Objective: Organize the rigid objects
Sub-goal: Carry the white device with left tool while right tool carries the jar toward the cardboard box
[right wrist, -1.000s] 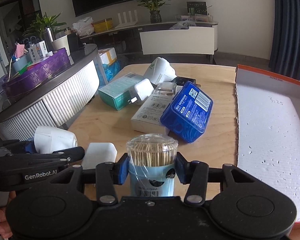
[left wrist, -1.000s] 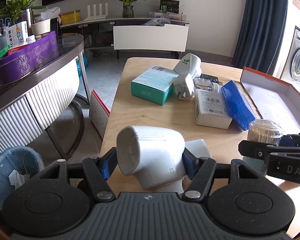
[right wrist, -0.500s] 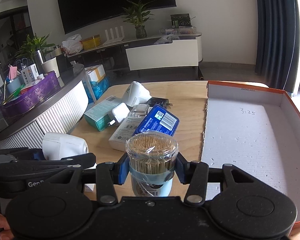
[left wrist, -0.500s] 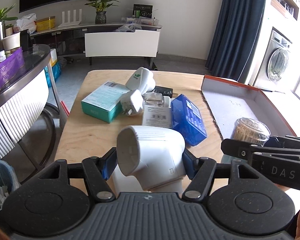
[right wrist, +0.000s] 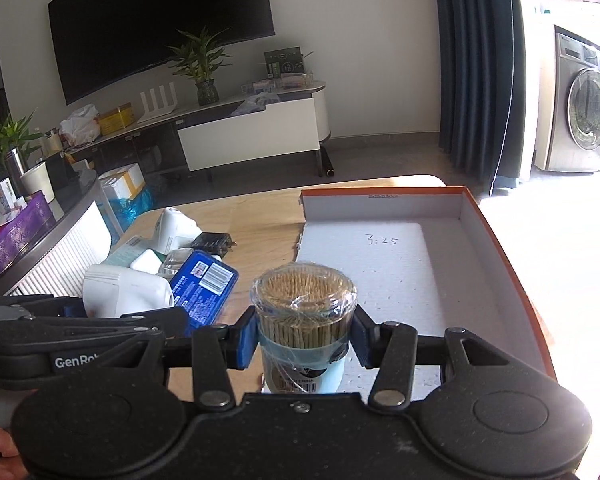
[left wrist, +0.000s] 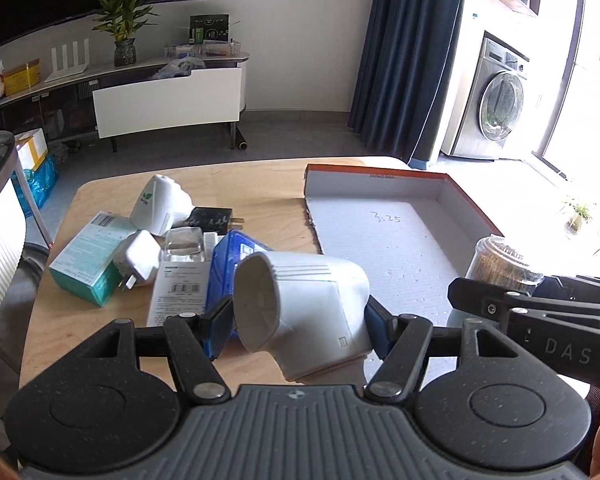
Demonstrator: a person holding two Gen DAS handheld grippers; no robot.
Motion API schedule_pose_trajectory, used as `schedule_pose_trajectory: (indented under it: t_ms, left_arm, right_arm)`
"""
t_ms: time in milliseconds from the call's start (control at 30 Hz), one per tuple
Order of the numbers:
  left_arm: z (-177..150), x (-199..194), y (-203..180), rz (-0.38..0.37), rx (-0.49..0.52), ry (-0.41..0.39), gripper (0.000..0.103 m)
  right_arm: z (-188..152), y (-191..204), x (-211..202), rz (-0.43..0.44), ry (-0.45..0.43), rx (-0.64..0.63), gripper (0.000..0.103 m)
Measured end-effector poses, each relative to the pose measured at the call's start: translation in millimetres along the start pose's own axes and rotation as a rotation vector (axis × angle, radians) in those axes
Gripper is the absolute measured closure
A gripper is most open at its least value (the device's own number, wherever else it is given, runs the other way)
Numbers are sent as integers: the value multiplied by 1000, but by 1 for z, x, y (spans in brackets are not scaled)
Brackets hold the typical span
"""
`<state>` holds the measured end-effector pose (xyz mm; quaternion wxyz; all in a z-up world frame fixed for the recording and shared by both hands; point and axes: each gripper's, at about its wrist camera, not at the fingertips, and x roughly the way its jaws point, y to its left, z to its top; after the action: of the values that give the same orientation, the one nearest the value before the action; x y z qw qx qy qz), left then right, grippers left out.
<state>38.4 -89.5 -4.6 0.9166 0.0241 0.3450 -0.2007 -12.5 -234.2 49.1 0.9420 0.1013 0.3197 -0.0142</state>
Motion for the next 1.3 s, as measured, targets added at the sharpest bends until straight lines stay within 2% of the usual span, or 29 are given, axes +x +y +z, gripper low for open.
schedule_pose_trajectory:
  t_ms: [133, 533, 1300]
  left_arm:
    - [6, 11, -18, -32, 13, -1, 36]
    - [28, 25, -50, -54, 57, -11, 36]
    - [59, 56, -79, -78, 76, 2, 35]
  right_arm:
    - [3, -17, -1, -24, -8, 3, 45]
    - [17, -61, 0, -72, -41, 39, 46]
    - [48, -97, 22, -100, -61, 41, 45]
